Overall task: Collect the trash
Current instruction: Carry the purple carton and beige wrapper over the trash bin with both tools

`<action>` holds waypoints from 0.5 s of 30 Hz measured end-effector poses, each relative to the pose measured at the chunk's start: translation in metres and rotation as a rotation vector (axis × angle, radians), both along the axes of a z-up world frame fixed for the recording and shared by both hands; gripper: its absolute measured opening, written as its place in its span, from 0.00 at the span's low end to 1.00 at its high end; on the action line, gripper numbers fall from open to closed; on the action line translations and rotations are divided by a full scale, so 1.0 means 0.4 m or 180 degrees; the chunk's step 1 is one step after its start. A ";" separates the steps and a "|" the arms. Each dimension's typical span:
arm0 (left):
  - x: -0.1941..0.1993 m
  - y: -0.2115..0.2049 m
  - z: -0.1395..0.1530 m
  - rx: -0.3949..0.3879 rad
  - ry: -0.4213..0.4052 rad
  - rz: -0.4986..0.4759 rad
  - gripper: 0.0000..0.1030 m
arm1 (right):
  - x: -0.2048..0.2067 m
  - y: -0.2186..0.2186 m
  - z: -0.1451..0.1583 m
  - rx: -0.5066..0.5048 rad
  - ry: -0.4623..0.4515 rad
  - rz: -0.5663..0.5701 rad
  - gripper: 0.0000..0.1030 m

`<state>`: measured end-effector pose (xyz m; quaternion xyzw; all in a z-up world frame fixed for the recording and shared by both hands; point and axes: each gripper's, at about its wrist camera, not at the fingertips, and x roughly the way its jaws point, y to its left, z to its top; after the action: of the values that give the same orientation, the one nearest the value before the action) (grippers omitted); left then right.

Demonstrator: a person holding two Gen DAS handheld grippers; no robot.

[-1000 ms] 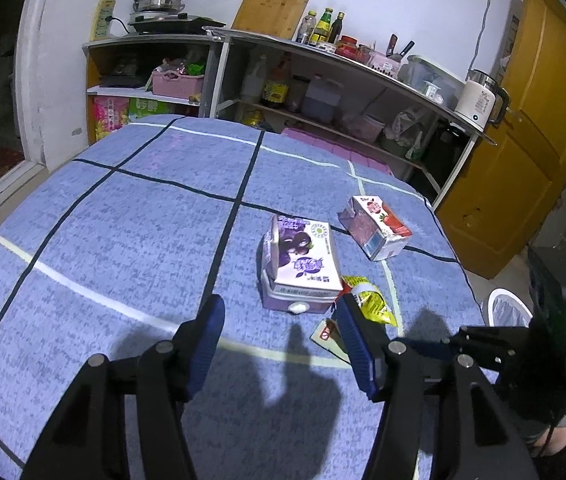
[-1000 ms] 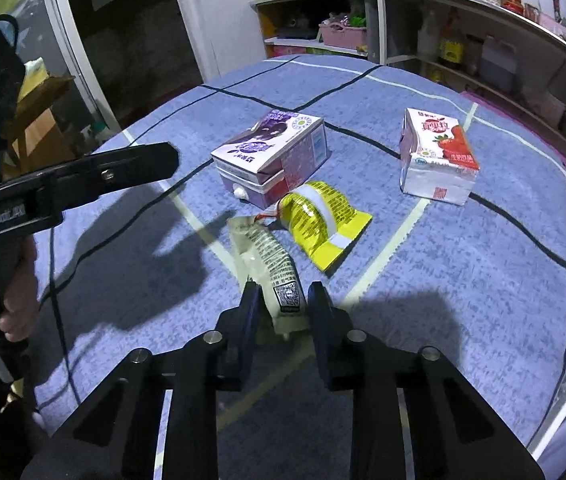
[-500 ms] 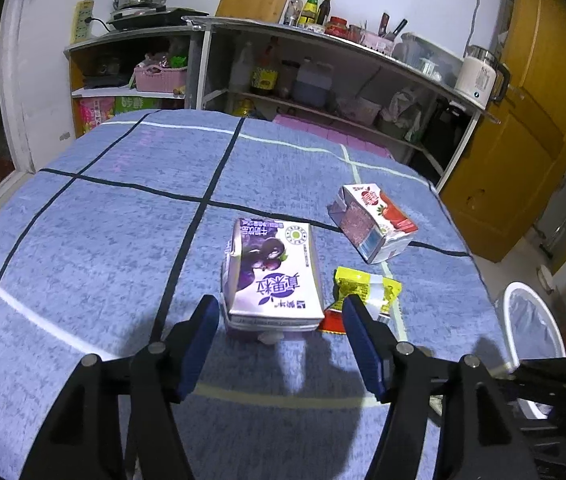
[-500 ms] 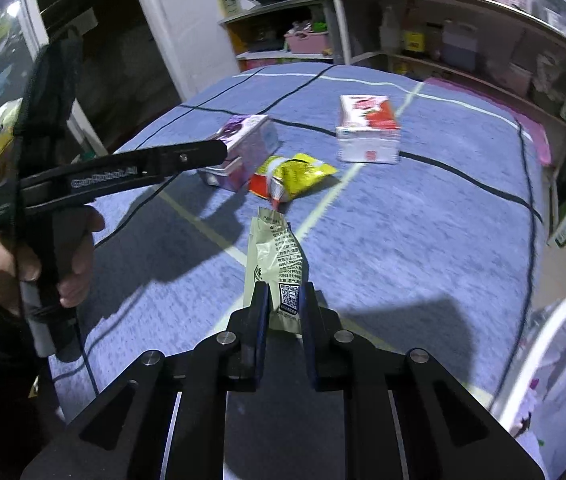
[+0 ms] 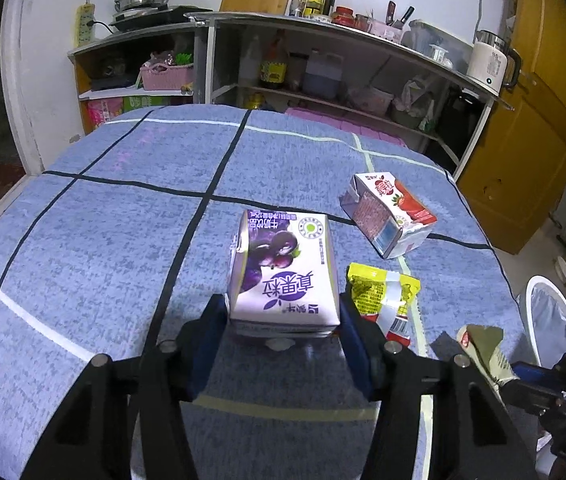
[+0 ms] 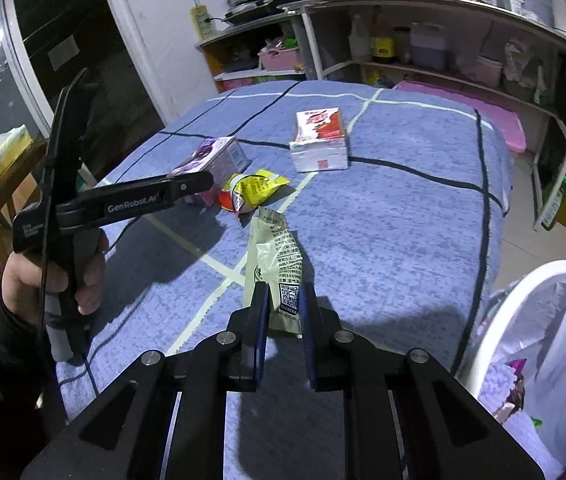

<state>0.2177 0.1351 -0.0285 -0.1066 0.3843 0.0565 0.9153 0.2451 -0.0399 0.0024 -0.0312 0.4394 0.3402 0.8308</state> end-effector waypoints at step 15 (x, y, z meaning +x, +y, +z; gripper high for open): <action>-0.126 -0.080 0.078 -0.0064 -0.0213 -0.0137 0.55 | -0.064 -0.098 0.051 0.0091 -0.0121 -0.0290 0.15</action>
<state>0.1673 0.1032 0.0026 -0.1093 0.3562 0.0293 0.9275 0.2194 -0.0790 0.0227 -0.0057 0.4196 0.3076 0.8540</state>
